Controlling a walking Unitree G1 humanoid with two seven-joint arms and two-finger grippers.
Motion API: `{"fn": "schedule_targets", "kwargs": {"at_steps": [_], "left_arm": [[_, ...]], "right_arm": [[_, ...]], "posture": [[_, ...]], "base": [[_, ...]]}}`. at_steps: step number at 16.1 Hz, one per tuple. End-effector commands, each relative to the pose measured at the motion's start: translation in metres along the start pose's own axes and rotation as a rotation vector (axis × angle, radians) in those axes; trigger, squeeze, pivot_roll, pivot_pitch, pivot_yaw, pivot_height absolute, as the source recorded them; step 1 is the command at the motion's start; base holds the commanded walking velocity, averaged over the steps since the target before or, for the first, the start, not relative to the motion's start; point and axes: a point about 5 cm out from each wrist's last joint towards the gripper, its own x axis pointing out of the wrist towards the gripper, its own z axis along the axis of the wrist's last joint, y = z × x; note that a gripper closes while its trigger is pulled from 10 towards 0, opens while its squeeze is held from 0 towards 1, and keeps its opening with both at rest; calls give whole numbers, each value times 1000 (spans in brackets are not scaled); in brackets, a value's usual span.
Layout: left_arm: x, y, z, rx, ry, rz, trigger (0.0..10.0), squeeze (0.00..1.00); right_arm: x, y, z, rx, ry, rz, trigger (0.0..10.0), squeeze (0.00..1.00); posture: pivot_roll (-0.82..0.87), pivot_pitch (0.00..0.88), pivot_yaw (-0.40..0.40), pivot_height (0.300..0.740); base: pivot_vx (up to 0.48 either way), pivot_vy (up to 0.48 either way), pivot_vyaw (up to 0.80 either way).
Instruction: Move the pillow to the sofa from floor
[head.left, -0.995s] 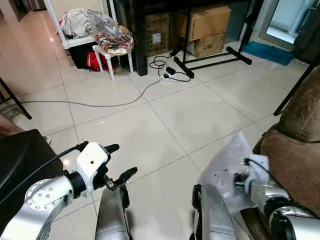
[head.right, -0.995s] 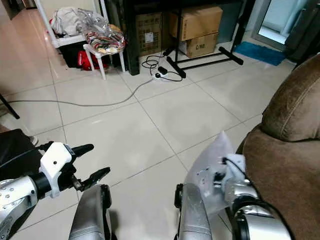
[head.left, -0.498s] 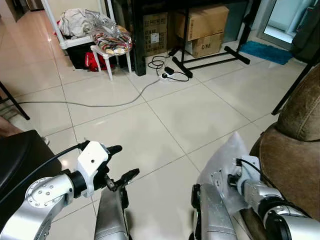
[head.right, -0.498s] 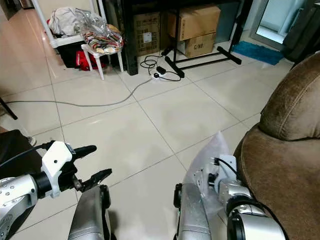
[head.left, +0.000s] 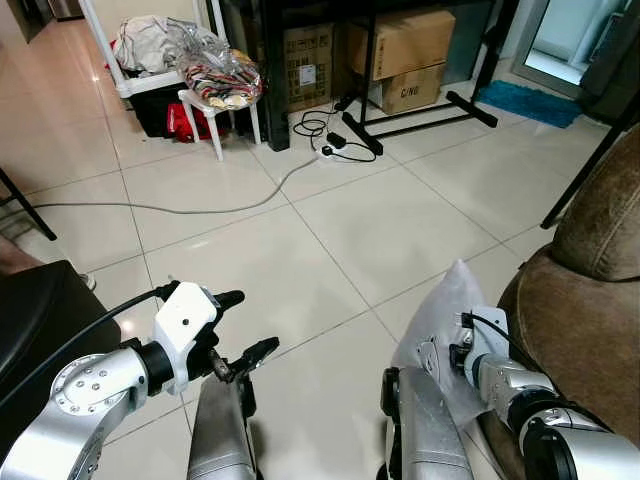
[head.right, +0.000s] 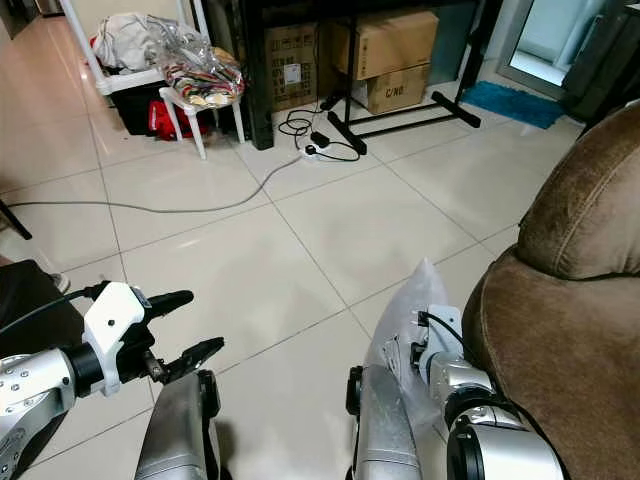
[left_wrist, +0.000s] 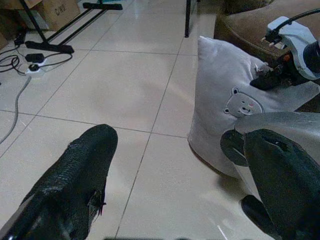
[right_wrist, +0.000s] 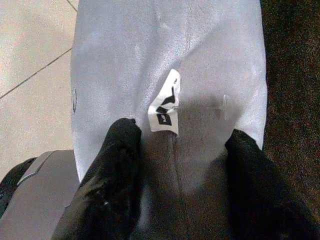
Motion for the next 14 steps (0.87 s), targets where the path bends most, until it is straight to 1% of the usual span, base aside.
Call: {"fn": "schedule_targets", "kwargs": {"at_steps": [1,5,7,12,14], "left_arm": [[-1,-1,4,21,2,-11,10000,902],[-2,-3,3,21,9,-15,10000,898],[-2,-5,2,20,9,-16,10000,894],[-1,-8,2,13,4,-6,10000,890],[-2,-8,0,6,4,15,10000,894]], "right_arm": [[0,9,-4,-9,24,38,0,0],[0,10,-6,-18,22,47,0,0],[0,17,-3,-11,-18,85,0,0],[0,24,-6,-37,-21,107,0,0],[0,30,-2,-45,-44,134,0,0]], "posture": [[34,0,9,505],[35,0,7,505],[34,0,5,505],[36,0,2,505],[31,0,3,505]], "base": [[0,0,0],[0,0,0],[0,0,0],[0,0,0],[0,0,0]]}}
